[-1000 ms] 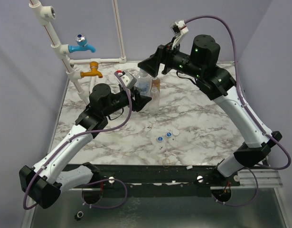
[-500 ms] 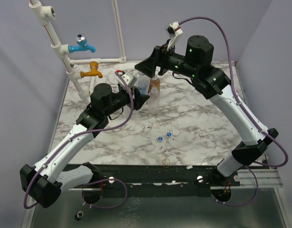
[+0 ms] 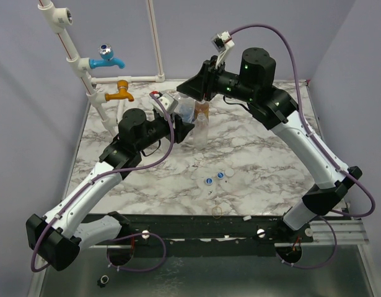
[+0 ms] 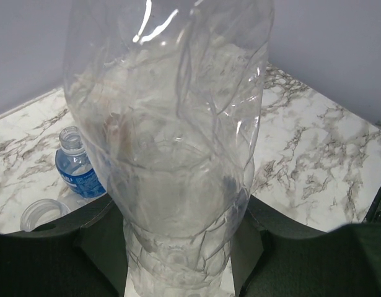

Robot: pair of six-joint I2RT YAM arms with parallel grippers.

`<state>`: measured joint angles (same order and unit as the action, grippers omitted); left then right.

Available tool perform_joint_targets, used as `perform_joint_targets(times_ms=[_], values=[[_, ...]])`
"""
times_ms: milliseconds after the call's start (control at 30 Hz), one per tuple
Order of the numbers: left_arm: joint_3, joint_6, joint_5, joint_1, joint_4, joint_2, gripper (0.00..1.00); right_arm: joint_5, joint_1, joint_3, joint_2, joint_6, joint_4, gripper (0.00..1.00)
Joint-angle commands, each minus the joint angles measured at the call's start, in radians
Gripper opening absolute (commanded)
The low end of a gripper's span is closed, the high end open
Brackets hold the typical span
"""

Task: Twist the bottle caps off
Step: Unscrew the bottle cap from the plastic bottle.

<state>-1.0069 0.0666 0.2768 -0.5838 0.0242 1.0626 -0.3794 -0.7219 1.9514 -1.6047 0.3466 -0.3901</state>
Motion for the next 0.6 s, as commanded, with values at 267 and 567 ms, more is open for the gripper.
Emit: perform_joint_targets(times_ms=[267, 567], values=[[-0.038, 0.129, 0.542, -0.001, -0.091, -0.031, 0.0, -0.596, -0.005, -0.033, 0.155, -0.208, 0.043, 0.23], [-0.02, 0.131, 0.71, -0.001, -0.058, -0.023, 0.0, -0.671, 0.004, -0.067, 0.21, -0.229, 0.024, 0.21]])
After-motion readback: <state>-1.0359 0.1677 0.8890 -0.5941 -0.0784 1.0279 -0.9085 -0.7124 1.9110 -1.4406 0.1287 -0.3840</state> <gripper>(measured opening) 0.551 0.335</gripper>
